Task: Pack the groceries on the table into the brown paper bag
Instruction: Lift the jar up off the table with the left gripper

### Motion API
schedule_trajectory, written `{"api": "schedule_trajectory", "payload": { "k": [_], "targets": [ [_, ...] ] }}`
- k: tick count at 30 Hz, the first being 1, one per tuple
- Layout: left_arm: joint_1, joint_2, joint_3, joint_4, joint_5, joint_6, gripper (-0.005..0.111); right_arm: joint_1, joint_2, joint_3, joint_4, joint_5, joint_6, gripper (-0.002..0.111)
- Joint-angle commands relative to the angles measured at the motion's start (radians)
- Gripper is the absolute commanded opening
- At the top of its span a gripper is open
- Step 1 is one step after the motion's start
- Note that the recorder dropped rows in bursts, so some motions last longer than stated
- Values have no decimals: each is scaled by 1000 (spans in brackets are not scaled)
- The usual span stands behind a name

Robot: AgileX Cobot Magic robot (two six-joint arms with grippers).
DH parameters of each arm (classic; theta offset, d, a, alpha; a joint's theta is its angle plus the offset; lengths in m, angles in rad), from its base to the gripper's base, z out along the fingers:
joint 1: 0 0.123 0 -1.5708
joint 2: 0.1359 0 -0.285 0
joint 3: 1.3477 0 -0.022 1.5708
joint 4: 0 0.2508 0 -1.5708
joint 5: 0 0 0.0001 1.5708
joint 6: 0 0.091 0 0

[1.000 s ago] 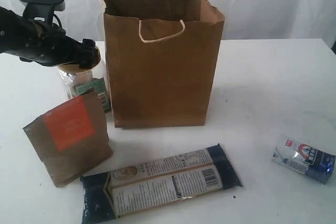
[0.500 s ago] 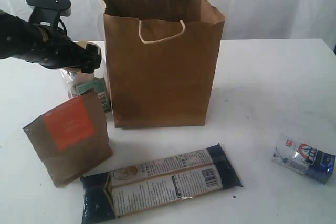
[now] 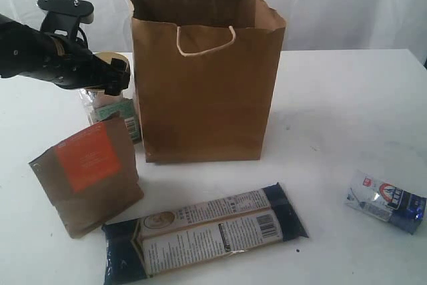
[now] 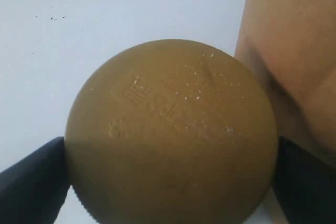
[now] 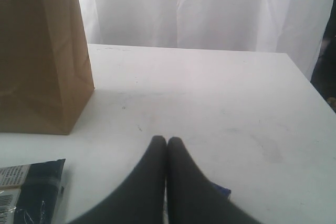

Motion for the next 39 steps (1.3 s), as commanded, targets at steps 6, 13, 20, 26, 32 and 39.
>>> {"api": "schedule_trajectory", "payload": {
  "k": [6, 13, 20, 26, 32, 39],
  "targets": [
    [1, -52, -2, 2, 36, 1, 0, -4, -7, 5, -7, -7, 0, 0],
    [1, -188, -2, 42, 214, 3, 0, -4, -7, 5, -7, -7, 12, 0],
    [1, -251, -2, 55, 233, 1, 0, -4, -7, 5, -7, -7, 27, 0],
    [1, -357, -2, 59, 216, 1, 0, -4, -7, 5, -7, -7, 27, 0],
    [1, -441, -2, 64, 151, 1, 0, -4, -7, 5, -7, -7, 27, 0],
    [1, -530, -16, 81, 74, 1, 0, -4, -7, 5, -9, -7, 27, 0]
  ]
}}
